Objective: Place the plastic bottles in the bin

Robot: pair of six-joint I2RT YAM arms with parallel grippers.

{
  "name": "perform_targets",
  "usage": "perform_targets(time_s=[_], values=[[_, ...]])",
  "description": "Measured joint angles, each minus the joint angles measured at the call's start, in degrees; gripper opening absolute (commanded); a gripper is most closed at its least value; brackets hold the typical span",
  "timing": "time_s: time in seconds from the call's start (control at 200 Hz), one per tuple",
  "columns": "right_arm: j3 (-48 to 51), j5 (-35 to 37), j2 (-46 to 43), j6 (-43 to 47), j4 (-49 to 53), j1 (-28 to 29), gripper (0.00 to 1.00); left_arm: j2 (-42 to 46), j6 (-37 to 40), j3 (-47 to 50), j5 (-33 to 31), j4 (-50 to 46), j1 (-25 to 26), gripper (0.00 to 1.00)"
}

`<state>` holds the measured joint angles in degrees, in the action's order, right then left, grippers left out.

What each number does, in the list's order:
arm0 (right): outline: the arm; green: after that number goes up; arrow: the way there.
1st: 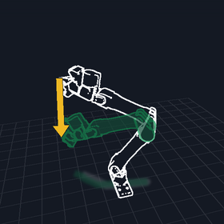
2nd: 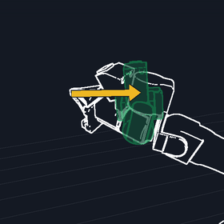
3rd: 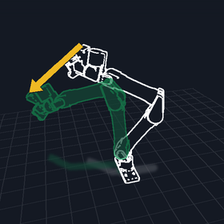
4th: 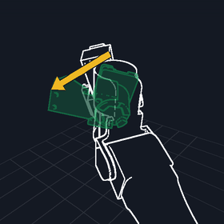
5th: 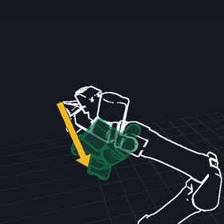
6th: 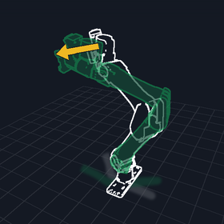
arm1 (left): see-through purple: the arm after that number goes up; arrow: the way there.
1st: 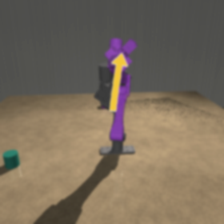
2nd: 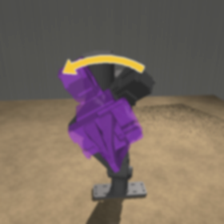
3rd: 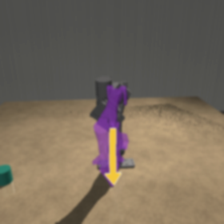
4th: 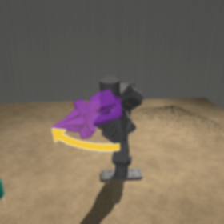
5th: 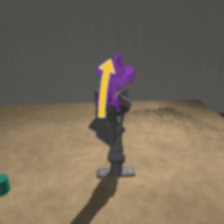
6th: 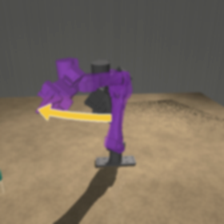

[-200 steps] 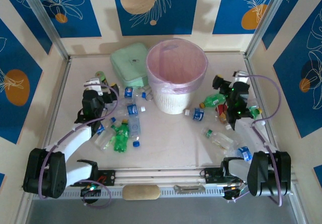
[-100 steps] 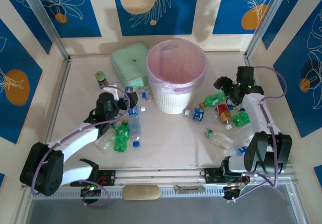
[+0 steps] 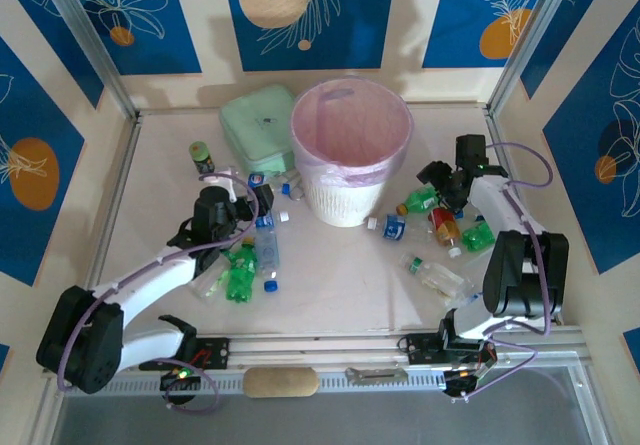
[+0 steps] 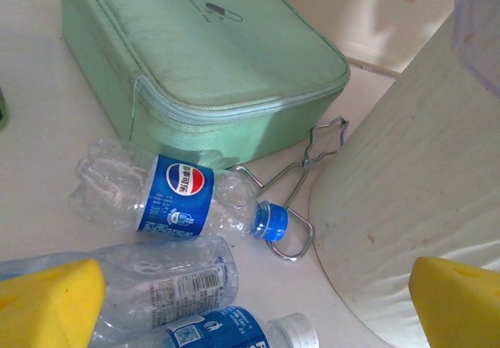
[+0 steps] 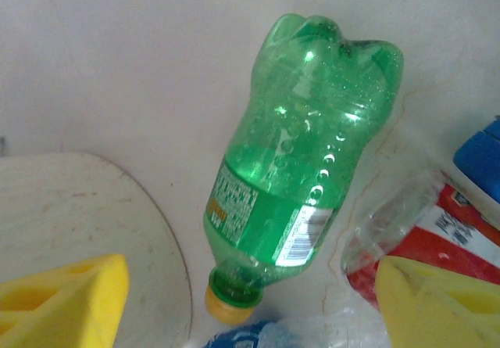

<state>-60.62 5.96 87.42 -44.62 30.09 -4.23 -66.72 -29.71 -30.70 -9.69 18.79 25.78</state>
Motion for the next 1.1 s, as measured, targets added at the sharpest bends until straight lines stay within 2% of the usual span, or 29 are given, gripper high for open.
perform_targets(time_s=[0.62, 0.85, 1.005, 1.1], values=[[-6.4, 1.8, 15.6, -0.9, -6.0, 1.7, 0.83, 1.3, 0.0, 0.3, -2.4, -1.1, 0.0, 1.0], [-6.5, 2.9, 16.9, -1.1, -5.3, 2.0, 0.82, 1.8, 0.0, 0.3, -2.8, -1.3, 0.0, 1.0], [-7.5, 3.1, 18.5, -1.6, -5.3, 2.1, 0.75, 1.8, 0.0, 0.3, -2.8, -1.3, 0.0, 1.0], [-7.9, 3.1, 19.3, -2.1, -5.4, 2.3, 0.67, 1.8, 0.0, 0.4, -2.8, -1.3, 0.0, 1.0]])
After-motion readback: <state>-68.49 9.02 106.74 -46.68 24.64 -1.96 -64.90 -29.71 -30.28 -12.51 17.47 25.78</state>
